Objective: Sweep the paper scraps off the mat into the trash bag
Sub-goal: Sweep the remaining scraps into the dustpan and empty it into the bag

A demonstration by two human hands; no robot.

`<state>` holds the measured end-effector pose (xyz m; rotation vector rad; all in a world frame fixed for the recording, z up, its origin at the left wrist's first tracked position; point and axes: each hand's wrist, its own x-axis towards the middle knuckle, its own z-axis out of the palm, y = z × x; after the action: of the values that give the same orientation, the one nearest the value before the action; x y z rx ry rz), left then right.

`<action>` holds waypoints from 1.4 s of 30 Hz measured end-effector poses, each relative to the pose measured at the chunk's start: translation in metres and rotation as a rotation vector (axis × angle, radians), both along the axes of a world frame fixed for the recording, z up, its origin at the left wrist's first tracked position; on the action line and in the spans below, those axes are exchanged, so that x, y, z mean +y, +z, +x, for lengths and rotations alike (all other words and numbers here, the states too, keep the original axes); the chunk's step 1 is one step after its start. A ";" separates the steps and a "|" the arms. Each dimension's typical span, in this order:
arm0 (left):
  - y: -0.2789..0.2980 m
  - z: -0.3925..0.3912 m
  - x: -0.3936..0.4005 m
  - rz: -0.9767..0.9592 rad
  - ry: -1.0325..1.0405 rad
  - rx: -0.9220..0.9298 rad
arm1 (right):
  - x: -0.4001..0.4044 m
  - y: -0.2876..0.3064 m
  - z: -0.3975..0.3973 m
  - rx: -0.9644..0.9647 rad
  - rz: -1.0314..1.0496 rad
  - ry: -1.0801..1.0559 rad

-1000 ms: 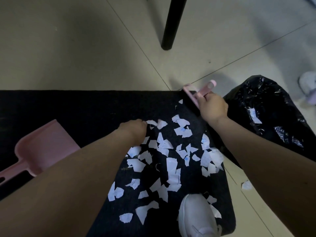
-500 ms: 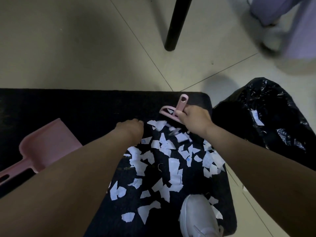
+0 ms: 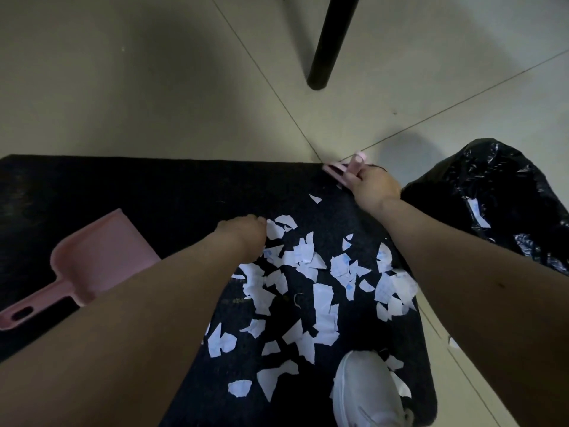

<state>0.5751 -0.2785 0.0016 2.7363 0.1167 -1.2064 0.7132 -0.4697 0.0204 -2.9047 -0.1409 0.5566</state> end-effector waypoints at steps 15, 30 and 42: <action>0.001 0.003 0.000 -0.007 0.012 0.006 | 0.014 0.010 -0.003 -0.003 0.052 -0.012; 0.008 -0.006 0.011 -0.029 0.019 0.002 | 0.026 0.021 -0.044 -0.132 0.111 -0.073; 0.013 -0.029 0.004 -0.034 -0.048 0.059 | 0.043 0.003 -0.125 0.031 0.217 -0.018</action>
<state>0.5458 -0.2744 0.0145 2.6901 0.0376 -1.2903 0.5883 -0.4271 0.0229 -2.6836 -0.1601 0.5469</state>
